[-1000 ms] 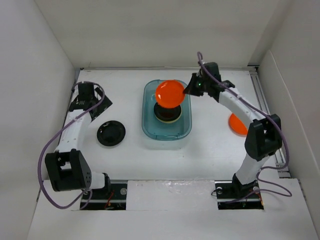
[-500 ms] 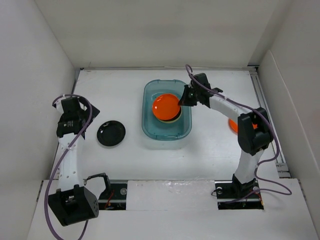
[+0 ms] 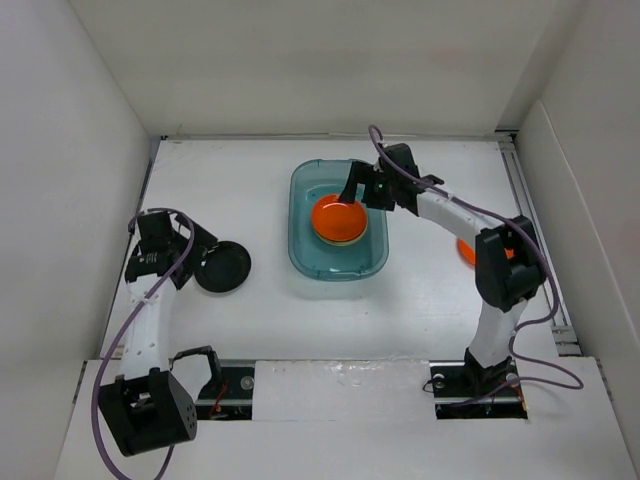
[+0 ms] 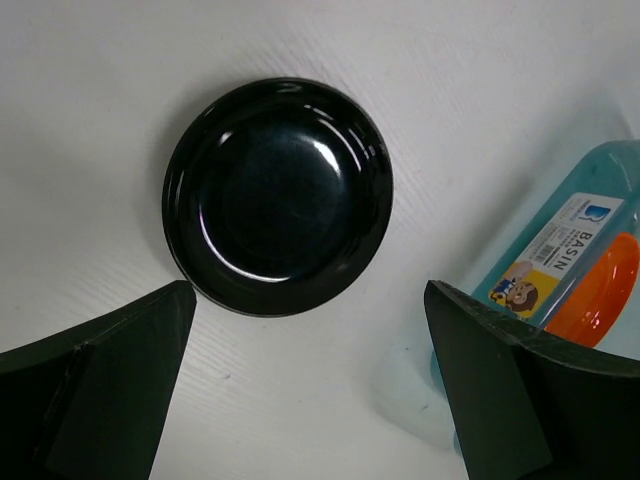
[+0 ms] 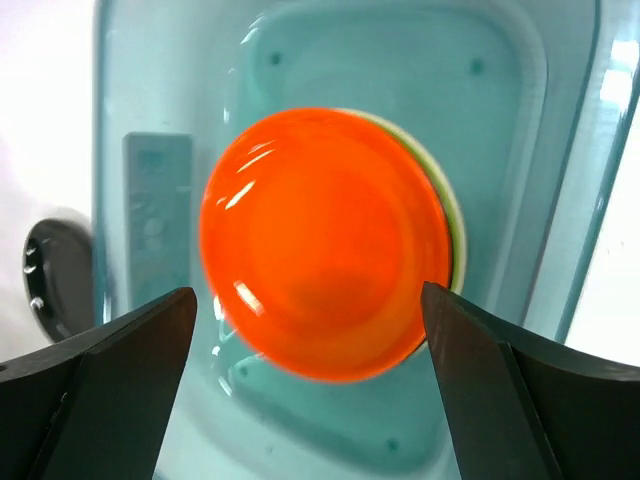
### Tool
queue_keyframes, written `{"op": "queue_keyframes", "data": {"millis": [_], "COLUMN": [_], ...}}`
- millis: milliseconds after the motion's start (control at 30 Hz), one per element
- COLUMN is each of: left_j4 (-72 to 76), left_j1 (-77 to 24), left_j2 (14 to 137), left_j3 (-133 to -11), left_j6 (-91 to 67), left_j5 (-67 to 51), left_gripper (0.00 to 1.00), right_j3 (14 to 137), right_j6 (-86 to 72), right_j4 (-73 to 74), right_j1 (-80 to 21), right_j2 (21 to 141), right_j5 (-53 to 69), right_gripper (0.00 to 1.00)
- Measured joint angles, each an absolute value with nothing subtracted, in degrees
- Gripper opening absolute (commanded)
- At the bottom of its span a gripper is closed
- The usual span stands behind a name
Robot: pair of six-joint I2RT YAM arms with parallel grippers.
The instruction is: Place the plates into the plastic bin on the countertop
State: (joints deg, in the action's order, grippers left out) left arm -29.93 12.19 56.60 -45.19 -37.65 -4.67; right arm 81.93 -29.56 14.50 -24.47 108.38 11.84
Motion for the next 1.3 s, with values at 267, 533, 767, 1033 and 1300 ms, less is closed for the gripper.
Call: {"op": "queue_keyframes", "data": {"millis": [267, 533, 767, 1033, 1300], "left_j4": [-29.91, -31.62, -28.4, -24.16, -15.27], "left_j1": [12.1, 12.1, 12.08, 12.1, 12.1], "left_j2": [56.31, 52.53, 56.73, 59.66, 66.83], "left_j3": [-39.83, -38.63, -31.59, -29.91, -29.04], "left_j6": [-43.38, -48.05, -52.07, -54.78, -57.19], "left_j5": [-5.72, -4.99, -6.44, -4.93, -4.71], "left_gripper": [1.0, 1.0, 1.0, 0.91, 0.52], "right_j3": [80.47, 78.63, 72.84, 71.18, 71.18], "right_j6": [-28.32, -28.34, -29.65, -30.7, -32.29], "right_j4": [14.92, 13.5, 13.17, 12.71, 11.7], "right_j1": [-29.87, -35.35, -35.73, -35.7, -34.79], "right_j2": [93.51, 83.81, 80.27, 72.82, 69.1], "right_j5": [5.96, 7.18, 10.57, 14.09, 17.69], "right_gripper": [1.0, 1.0, 1.0, 1.0, 0.98]}}
